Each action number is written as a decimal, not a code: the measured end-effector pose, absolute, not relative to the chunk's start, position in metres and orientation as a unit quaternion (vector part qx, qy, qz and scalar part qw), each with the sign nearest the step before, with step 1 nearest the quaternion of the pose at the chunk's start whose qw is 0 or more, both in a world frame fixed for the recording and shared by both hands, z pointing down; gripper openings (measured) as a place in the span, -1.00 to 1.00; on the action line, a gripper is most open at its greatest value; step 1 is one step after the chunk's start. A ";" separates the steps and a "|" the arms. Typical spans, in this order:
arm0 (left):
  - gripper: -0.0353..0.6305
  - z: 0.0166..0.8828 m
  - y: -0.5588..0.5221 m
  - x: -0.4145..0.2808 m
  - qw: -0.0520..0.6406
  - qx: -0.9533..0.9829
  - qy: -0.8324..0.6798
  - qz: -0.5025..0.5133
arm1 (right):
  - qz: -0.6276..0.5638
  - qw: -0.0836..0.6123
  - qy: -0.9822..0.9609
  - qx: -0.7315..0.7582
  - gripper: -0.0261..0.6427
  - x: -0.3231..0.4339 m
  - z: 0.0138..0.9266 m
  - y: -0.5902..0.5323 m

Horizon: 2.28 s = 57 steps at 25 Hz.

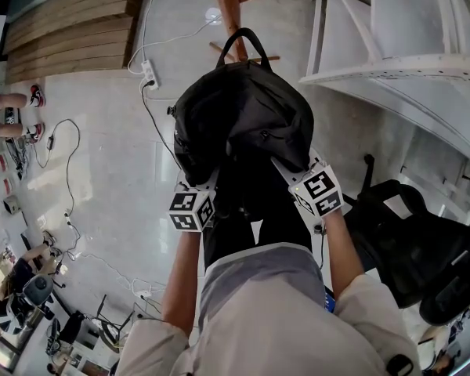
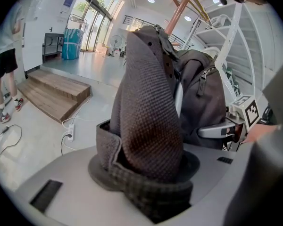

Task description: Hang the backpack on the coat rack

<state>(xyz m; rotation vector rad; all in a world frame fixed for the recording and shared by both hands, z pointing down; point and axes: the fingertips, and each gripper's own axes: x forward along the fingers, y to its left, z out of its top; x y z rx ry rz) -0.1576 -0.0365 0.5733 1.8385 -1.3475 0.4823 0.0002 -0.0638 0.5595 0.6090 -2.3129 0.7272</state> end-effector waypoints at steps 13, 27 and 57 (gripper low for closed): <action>-0.34 0.596 -0.040 -0.165 0.407 0.719 -0.528 0.197 | 0.288 0.321 -0.872 0.232 -0.51 -0.007 0.583 -0.068; -0.34 0.620 -0.042 -0.167 0.412 0.716 -0.523 0.211 | 0.303 0.323 -0.865 0.237 -0.50 -0.007 0.610 -0.066; -0.33 0.664 -0.081 -0.180 0.424 0.705 -0.522 0.224 | 0.325 0.325 -0.854 0.243 -0.49 -0.018 0.657 -0.104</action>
